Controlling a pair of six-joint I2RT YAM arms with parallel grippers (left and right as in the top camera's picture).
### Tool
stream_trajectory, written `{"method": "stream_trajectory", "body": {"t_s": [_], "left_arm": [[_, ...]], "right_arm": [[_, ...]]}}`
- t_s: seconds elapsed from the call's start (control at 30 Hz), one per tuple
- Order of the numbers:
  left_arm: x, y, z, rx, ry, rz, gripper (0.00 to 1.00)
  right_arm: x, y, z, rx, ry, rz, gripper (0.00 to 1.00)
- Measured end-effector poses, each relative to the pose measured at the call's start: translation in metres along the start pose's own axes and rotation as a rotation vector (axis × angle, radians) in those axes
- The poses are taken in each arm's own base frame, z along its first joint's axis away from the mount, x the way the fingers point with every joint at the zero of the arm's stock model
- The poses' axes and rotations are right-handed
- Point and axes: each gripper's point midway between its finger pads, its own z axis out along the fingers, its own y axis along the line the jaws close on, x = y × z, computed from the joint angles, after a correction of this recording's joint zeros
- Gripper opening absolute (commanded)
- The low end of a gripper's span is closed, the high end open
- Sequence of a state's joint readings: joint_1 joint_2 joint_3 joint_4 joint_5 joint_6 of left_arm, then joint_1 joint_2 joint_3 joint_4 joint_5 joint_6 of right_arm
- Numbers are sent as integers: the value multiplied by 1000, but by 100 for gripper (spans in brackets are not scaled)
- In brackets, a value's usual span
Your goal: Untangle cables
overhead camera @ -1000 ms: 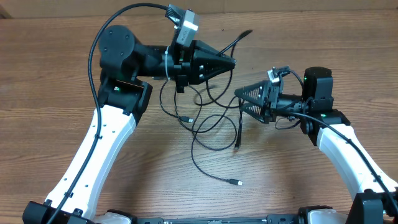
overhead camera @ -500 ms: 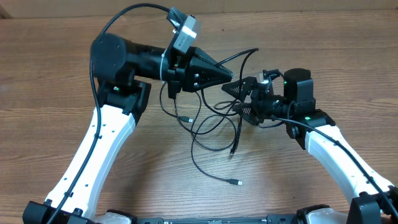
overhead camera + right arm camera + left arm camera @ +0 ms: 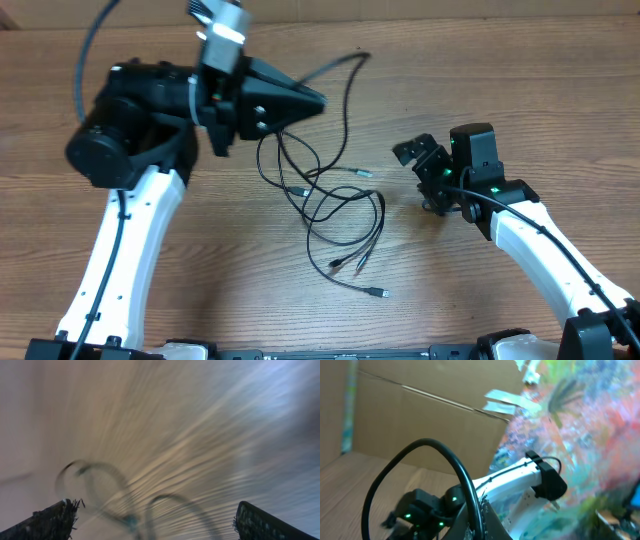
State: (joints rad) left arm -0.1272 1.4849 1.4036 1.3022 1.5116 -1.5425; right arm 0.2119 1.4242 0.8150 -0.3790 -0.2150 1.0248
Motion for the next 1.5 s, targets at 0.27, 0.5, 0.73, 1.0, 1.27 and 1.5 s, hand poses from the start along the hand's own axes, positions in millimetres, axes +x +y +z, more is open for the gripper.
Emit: {"method": "stream_trajectory", "body": {"t_s": [0.27, 0.5, 0.73, 1.0, 1.27, 1.5], "left_arm": [[-11, 21, -44, -143, -58, -124, 4], [-11, 29, -66, -212, -68, -147, 4], [-9, 34, -82, -262, -59, -136, 4], [-13, 41, -111, -351, -91, -109, 4], [-16, 49, -141, -431, -129, -123, 4], [-14, 53, -144, -435, -138, -157, 4]], "right_arm": [[-37, -51, -11, 230, -203, 40, 100], [-70, -97, -31, 371, -304, 144, 100], [-81, -143, -54, 507, -318, 261, 100], [-91, -174, -74, 608, -366, 327, 100], [-84, -182, -77, 645, -346, 331, 100], [-84, -182, -77, 646, -348, 332, 100]]}}
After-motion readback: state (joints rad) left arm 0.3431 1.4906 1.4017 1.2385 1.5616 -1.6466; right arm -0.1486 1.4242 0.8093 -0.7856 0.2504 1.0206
